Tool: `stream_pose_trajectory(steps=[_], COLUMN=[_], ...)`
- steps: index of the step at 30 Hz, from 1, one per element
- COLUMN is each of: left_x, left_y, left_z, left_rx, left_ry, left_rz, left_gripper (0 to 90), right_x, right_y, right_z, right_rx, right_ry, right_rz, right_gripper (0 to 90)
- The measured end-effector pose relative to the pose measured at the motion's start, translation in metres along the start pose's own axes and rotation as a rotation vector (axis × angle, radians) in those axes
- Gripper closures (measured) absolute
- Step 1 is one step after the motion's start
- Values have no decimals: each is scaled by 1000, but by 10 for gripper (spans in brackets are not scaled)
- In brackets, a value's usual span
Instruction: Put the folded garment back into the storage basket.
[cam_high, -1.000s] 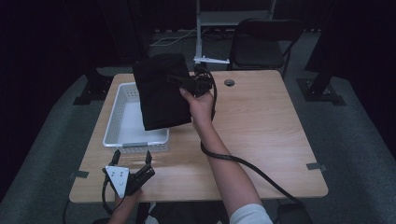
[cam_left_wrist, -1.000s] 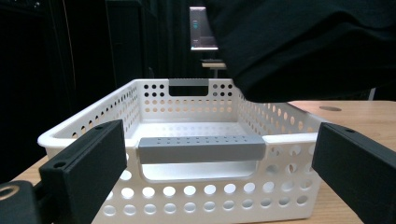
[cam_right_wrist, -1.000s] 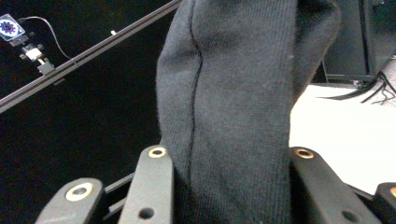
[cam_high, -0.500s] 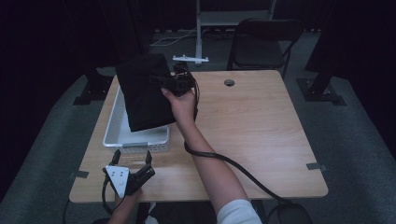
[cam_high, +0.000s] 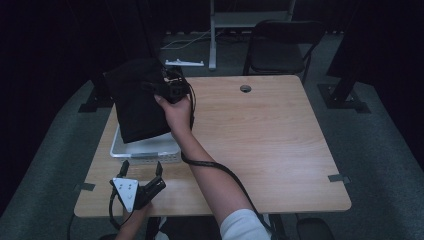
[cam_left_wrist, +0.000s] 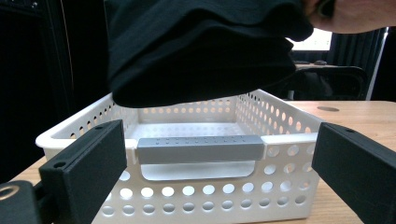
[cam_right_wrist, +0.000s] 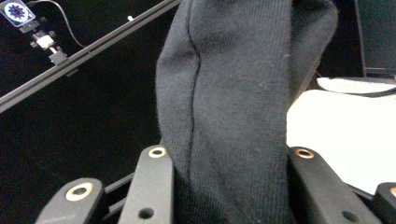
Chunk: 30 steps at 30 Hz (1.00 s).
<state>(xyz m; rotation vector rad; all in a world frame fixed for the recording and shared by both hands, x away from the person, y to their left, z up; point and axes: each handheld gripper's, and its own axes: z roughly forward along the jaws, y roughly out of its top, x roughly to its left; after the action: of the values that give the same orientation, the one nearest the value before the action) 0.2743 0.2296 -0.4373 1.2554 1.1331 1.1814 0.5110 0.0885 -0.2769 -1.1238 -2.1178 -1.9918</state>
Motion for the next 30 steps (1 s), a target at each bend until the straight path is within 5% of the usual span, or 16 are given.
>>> stream_pose_trajectory(steps=[11,30], left_x=[0,1], left_y=[0,0], left_z=[0,0], left_rx=[-2,-2], left_ry=[-4,-17], left_rz=[0,0], left_gripper=[44,44], right_x=[10,-25], right_y=[0,-35], right_z=[19,42], right_rx=[5,44], right_ry=[40,7], right_rz=[6,105], right_gripper=[680,679])
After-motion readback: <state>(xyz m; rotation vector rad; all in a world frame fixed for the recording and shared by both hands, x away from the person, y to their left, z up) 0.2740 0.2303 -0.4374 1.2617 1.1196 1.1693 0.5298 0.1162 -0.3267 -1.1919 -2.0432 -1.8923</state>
